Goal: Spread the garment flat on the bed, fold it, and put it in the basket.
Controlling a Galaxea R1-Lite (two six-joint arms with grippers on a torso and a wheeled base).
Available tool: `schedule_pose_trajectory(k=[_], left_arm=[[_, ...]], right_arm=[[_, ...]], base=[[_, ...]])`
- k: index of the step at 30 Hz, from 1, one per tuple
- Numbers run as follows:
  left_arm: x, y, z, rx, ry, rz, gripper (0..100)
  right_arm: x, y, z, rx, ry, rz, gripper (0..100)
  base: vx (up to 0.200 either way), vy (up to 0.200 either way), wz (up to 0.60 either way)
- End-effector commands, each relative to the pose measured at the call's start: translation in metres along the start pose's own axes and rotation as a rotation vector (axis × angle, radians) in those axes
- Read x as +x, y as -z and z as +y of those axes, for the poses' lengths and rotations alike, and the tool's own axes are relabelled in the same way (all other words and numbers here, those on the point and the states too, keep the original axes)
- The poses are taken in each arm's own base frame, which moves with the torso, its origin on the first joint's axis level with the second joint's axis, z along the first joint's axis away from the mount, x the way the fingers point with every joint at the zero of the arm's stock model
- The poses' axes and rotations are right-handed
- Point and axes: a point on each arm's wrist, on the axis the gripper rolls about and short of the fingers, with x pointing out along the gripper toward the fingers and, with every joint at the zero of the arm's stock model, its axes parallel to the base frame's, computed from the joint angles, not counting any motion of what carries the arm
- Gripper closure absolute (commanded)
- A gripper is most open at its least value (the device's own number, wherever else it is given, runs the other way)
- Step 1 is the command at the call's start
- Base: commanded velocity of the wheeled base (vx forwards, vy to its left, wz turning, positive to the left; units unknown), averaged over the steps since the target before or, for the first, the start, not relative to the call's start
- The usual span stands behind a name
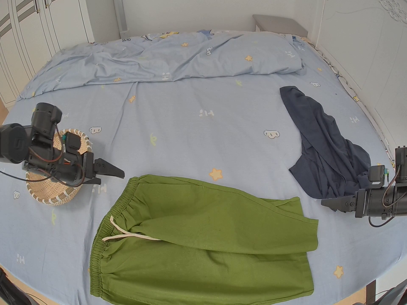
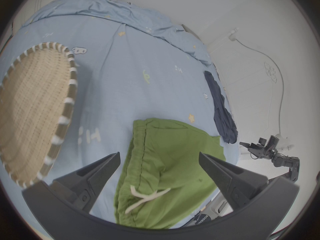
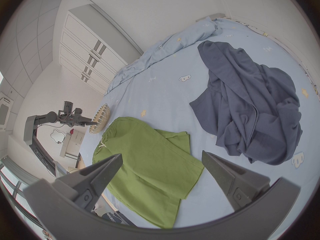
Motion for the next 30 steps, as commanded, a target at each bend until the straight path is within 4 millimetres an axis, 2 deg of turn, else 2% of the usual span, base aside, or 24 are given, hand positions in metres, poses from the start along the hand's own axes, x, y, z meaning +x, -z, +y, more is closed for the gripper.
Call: schedule_pose_trajectory(k=[1, 4, 11, 19, 30], left_arm=[[0.055, -0.014, 0.004, 0.013, -0.001, 0.075, 0], [0.067, -0.014, 0.011, 0.000, -0.005, 0.096, 0], [0.073, -0.018, 0.017, -0.039, -0.010, 0.085, 0], [0.095, -0.020, 0.022, -0.088, 0.000, 0.070, 0], [0.099, -0.022, 0.027, -0.101, -0.003, 0.057, 0]], right_arm=[[-0.004, -0.002, 0.002, -0.012, 0.008, -0.024, 0], [-0.006, -0.003, 0.004, -0.022, 0.013, -0.033, 0], [-0.010, -0.002, 0.006, -0.027, 0.013, -0.042, 0], [-0.008, -0.001, 0.011, -0.036, -0.004, -0.034, 0], [-0.007, 0.001, 0.012, -0.037, -0.010, -0.024, 0]], base=[[0.000, 0.000, 0.00], [0.000, 0.000, 0.00], [0.000, 0.000, 0.00], [0.000, 0.000, 0.00], [0.000, 0.000, 0.00]])
